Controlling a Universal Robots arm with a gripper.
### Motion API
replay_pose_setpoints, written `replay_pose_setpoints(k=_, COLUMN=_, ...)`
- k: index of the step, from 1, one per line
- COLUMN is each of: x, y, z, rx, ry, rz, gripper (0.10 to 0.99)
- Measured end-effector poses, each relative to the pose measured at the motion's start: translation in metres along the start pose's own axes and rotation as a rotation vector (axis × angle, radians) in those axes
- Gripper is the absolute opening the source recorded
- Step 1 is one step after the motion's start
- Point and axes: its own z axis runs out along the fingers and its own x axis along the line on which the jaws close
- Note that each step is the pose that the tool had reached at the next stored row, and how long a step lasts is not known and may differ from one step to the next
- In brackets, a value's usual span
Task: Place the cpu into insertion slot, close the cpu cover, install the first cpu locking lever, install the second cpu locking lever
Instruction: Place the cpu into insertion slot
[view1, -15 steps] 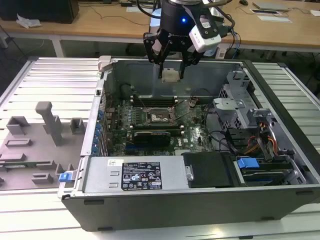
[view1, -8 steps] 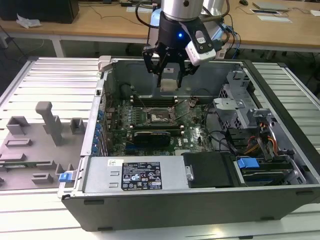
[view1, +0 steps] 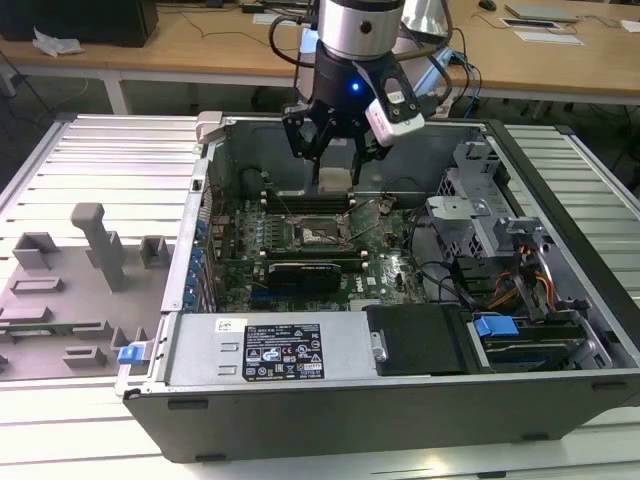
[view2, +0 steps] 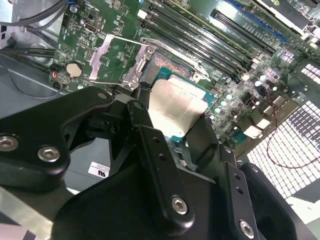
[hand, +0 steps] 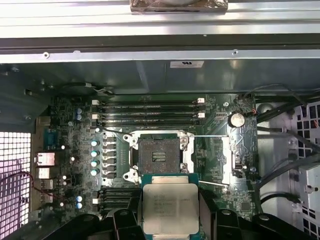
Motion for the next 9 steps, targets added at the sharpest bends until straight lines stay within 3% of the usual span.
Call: replay_pose_setpoints(k=9, x=0.0003, y=-0.0010, z=0.0115, rx=0.000, ry=0.0000, rz=0.000, gripper=0.541)
